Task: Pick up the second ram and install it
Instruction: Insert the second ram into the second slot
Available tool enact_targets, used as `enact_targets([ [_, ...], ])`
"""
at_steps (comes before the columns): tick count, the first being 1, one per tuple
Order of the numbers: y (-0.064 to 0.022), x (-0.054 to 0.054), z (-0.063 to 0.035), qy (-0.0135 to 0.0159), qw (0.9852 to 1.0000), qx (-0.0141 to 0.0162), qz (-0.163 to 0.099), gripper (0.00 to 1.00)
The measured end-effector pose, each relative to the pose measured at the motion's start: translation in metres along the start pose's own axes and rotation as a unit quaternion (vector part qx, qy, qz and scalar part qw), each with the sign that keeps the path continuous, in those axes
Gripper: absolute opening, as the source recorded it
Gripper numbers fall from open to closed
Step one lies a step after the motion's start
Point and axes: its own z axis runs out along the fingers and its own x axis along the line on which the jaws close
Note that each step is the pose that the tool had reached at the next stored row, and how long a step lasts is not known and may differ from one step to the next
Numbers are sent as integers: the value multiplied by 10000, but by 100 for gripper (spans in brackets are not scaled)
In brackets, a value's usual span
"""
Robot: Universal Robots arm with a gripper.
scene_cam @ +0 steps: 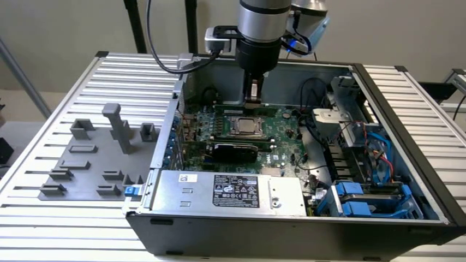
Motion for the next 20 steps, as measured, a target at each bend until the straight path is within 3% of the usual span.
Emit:
enact_targets([
  [20, 5, 15, 363, 0, 10000, 0, 0, 14],
])
